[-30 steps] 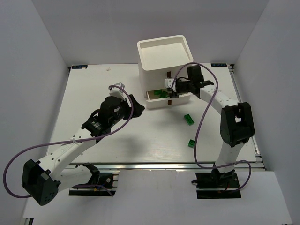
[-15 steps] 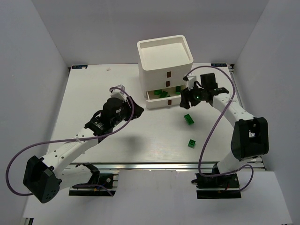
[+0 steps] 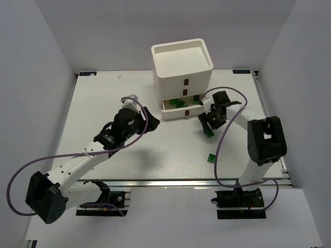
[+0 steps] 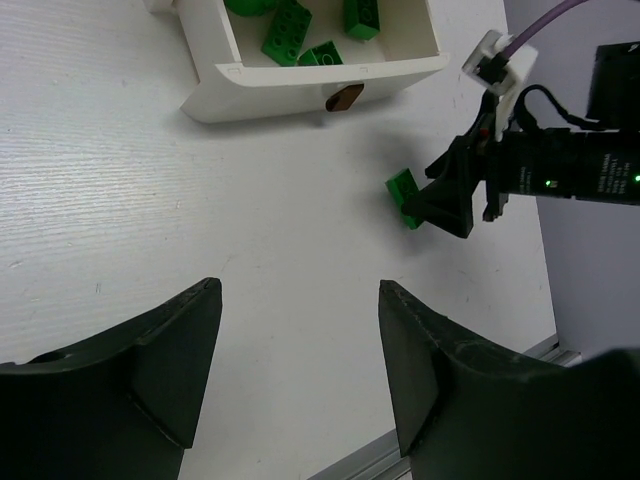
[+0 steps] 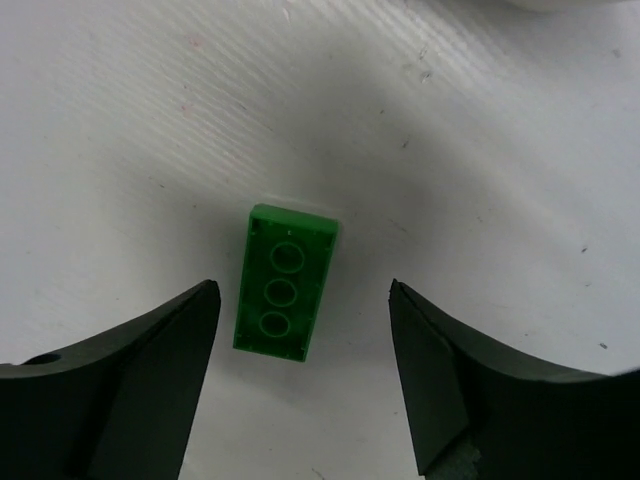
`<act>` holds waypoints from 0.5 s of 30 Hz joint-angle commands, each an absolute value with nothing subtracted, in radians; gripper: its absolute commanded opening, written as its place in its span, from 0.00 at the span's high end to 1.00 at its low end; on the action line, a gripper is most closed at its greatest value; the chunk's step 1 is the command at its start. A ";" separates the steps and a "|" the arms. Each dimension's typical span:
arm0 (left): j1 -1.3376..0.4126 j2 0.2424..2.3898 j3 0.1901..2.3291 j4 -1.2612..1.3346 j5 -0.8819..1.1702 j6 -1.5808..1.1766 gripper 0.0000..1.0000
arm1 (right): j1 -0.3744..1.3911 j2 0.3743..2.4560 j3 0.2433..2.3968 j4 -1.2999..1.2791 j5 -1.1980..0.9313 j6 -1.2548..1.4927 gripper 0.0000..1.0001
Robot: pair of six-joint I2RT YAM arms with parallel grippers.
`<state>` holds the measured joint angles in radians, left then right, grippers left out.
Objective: Sort the legos into containers by color
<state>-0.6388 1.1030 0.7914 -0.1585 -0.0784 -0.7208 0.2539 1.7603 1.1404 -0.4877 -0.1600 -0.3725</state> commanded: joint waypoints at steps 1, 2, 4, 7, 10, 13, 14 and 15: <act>-0.637 1.065 0.784 -0.167 -0.089 -0.729 0.26 | 0.271 1.769 1.114 -0.457 -0.109 -0.394 0.28; -0.637 1.063 0.784 -0.169 -0.089 -0.729 0.26 | 0.281 1.766 1.106 -0.450 -0.107 -0.396 0.30; -0.637 1.063 0.784 -0.172 -0.089 -0.732 0.26 | 0.291 1.761 1.077 -0.427 -0.095 -0.396 0.35; -0.637 1.068 0.787 -0.169 -0.086 -0.733 0.26 | 0.304 1.750 1.043 -0.400 -0.077 -0.396 0.44; -0.637 1.077 0.796 -0.169 -0.080 -0.730 0.27 | 0.319 1.740 1.009 -0.368 -0.048 -0.406 0.58; -0.637 1.092 0.808 -0.176 -0.075 -0.723 0.27 | 0.324 1.726 0.977 -0.357 -0.038 -0.425 0.73; -0.637 1.095 0.819 -0.179 -0.066 -0.718 0.27 | 0.325 1.704 0.974 -0.359 -0.046 -0.434 0.77; -0.637 1.101 0.824 -0.183 -0.061 -0.707 0.28 | 0.315 1.685 0.974 -0.357 -0.070 -0.472 0.86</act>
